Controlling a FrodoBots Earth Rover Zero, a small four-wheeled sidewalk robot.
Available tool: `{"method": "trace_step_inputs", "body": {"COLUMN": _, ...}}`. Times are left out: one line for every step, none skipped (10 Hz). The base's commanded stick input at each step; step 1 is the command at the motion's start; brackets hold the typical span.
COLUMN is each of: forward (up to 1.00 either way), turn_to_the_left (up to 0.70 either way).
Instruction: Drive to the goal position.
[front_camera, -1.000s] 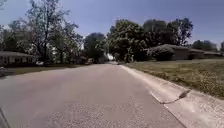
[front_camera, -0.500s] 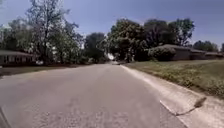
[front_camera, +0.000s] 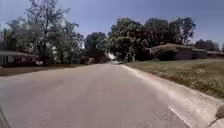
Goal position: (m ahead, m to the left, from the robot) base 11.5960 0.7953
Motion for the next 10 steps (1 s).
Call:
{"method": "trace_step_inputs", "body": {"forward": 0.7, "turn_to_the_left": 0.0}}
{"method": "trace_step_inputs", "body": {"forward": 0.7, "turn_to_the_left": 0.0}}
{"method": "trace_step_inputs", "body": {"forward": 0.7, "turn_to_the_left": 0.0}}
{"method": "trace_step_inputs", "body": {"forward": 0.7, "turn_to_the_left": 0.0}}
{"method": "trace_step_inputs", "body": {"forward": 0.7, "turn_to_the_left": 0.0}}
{"method": "trace_step_inputs", "body": {"forward": 0.7, "turn_to_the_left": 0.0}}
{"method": "trace_step_inputs", "body": {"forward": 0.7, "turn_to_the_left": 0.0}}
{"method": "trace_step_inputs", "body": {"forward": 0.7, "turn_to_the_left": 0.0}}
{"method": "trace_step_inputs", "body": {"forward": 0.7, "turn_to_the_left": 0.0}}
{"method": "trace_step_inputs", "body": {"forward": 0.7, "turn_to_the_left": 0.0}}
